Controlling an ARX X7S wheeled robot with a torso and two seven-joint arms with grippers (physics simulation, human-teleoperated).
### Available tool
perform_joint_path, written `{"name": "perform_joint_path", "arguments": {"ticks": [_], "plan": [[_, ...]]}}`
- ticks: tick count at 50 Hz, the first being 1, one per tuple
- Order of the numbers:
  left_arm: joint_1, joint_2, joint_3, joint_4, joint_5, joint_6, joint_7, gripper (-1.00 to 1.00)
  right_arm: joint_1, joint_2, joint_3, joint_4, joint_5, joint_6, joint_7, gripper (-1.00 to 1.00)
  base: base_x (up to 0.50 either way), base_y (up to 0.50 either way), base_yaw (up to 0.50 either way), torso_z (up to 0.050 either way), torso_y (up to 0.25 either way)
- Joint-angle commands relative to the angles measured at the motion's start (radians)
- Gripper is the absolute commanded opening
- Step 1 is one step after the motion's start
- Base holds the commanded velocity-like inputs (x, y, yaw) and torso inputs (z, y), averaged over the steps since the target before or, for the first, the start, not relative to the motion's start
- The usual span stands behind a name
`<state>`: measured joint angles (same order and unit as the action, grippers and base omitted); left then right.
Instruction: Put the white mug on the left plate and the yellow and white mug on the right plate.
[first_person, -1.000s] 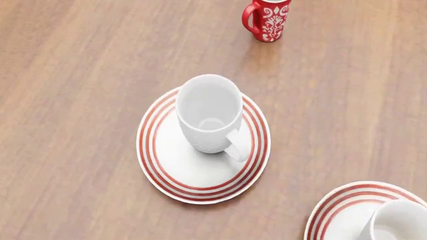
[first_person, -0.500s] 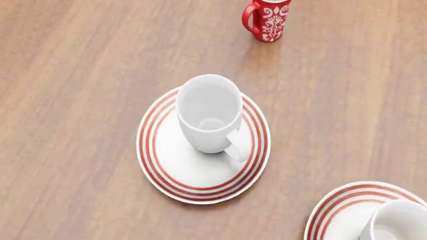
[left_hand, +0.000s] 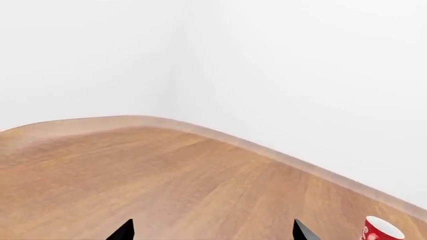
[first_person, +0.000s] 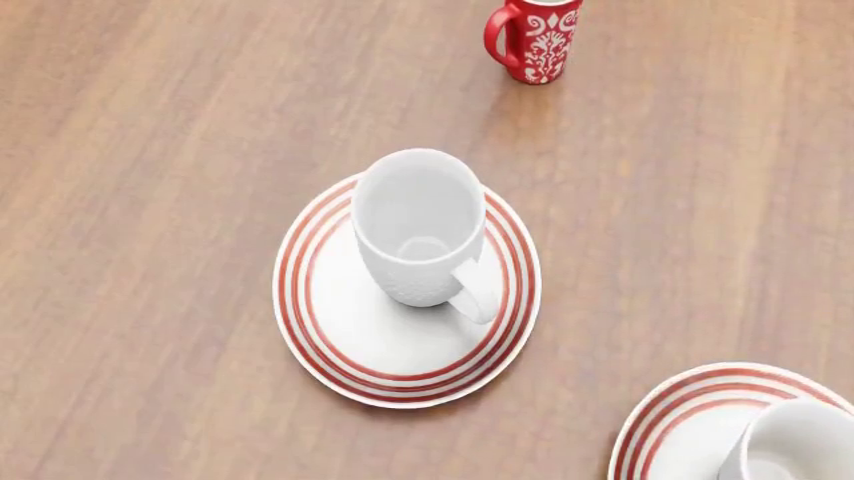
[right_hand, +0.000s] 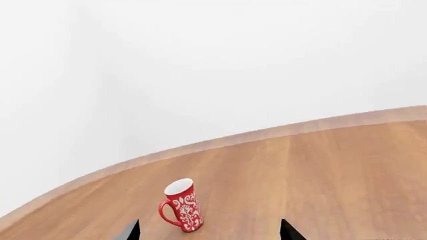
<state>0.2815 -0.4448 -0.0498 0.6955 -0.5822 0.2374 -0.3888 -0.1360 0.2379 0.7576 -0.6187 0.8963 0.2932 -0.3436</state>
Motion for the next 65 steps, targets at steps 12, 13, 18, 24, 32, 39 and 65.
{"name": "perform_joint_path", "arguments": {"ticks": [12,13,18,24,32,39,65], "plan": [[-0.135,-0.029,0.09,-0.065,0.04,-0.112,0.013,1.0,0.487,0.087,-0.311,0.39,-0.169,0.087,0.162,1.0,0.0,0.0,0.0,0.0,0.0],[-0.201,-0.039,0.114,-0.086,0.035,-0.164,0.011,1.0,0.521,0.074,-0.308,0.439,-0.164,0.079,0.164,1.0,0.0,0.0,0.0,0.0,0.0],[-0.446,-0.063,0.185,-0.132,-0.009,-0.343,0.012,1.0,0.613,0.05,-0.327,0.558,-0.197,0.021,0.149,1.0,0.0,0.0,0.0,0.0,0.0],[-0.76,-0.075,0.215,-0.196,-0.172,-0.566,0.02,1.0,0.675,0.046,-0.348,0.558,-0.201,0.025,0.172,1.0,0.0,0.0,0.0,0.0,0.0],[-1.037,-0.086,0.201,-0.281,-0.299,-0.731,-0.013,1.0,0.652,0.079,-0.341,0.364,-0.129,0.108,0.225,1.0,0.0,0.0,0.0,0.0,0.0],[-1.171,-0.123,0.179,-0.234,-0.379,-0.827,-0.065,1.0,0.65,0.139,-0.291,0.18,-0.017,0.215,0.325,1.0,0.0,0.0,0.0,0.0,0.0],[-1.242,-0.157,0.153,-0.202,-0.433,-0.87,-0.099,1.0,0.657,0.192,-0.246,-0.049,0.091,0.265,0.411,1.0,0.0,0.0,0.0,0.0,0.0]]}}
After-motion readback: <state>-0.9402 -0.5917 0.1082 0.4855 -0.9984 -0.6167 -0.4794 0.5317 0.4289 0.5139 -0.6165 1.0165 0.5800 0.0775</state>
